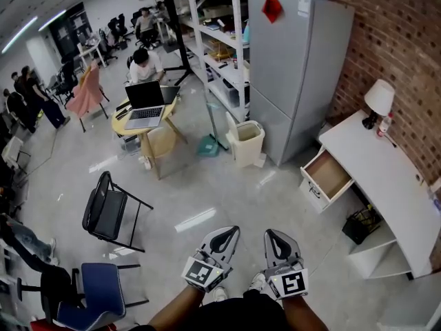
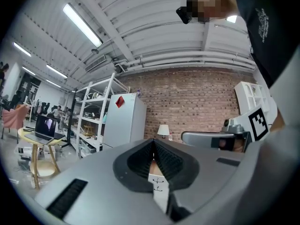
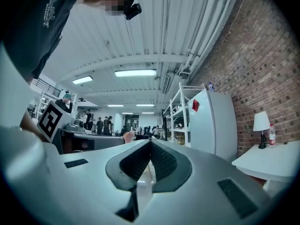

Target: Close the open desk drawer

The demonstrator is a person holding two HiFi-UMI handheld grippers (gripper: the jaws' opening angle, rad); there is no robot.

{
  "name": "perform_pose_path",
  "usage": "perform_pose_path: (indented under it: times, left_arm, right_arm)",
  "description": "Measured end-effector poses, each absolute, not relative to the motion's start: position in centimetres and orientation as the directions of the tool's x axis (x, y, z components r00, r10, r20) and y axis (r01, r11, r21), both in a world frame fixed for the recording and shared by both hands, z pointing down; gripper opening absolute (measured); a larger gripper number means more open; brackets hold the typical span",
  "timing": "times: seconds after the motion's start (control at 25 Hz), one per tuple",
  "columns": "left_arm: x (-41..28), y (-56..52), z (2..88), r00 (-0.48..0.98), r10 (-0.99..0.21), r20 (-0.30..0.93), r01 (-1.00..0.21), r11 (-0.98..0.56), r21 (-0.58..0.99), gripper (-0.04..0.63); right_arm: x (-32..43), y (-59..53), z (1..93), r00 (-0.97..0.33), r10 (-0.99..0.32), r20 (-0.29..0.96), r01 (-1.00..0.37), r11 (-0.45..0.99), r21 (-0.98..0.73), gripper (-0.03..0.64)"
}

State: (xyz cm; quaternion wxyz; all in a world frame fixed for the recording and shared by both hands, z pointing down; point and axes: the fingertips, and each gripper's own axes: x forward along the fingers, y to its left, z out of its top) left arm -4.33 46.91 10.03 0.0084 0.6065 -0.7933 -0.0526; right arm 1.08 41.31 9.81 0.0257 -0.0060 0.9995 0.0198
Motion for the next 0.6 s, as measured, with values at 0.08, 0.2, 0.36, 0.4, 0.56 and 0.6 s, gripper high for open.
perform_pose_path:
  times: [0.08, 0.2, 0.36, 0.4, 0.56, 0.6]
  left_arm:
    - [-4.5, 45.8, 10.1, -0.263, -0.964, -0.047, -0.962, 0.258, 0.092, 0.005]
    - [-4.8, 44.1, 10.5, -0.272, -0.962, -0.038, -0.96, 0.268, 0.085, 0.005]
    - [-5.2, 42.1, 11.1, -0.317, -0.948, -0.024, -0.947, 0.314, 0.065, 0.005]
    - [-5.2, 41.5, 11.2, -0.323, -0.946, -0.019, -0.945, 0.322, 0.06, 0.005]
    - [-4.9, 39.1, 11.3, -0.325, -0.946, -0.007, -0.945, 0.325, 0.042, 0.005]
    - [-4.7, 38.6, 11.5, -0.321, -0.947, -0.001, -0.946, 0.32, 0.045, 0.005]
  right_arm:
    - [1.2, 39.9, 9.3, -0.996, -0.034, -0.085, -0.039, 0.998, 0.055, 0.026]
    - [1.2, 37.9, 9.0, -0.991, -0.054, -0.119, -0.063, 0.996, 0.069, 0.026]
    - [1.7, 35.1, 9.0, -0.986, -0.091, -0.138, -0.103, 0.991, 0.082, 0.026]
    - [1.9, 34.3, 8.9, -0.983, -0.108, -0.149, -0.12, 0.99, 0.073, 0.026]
    - [2.3, 31.8, 8.8, -0.979, -0.122, -0.164, -0.133, 0.989, 0.06, 0.026]
    - [2.3, 31.2, 8.7, -0.977, -0.127, -0.174, -0.137, 0.989, 0.049, 0.026]
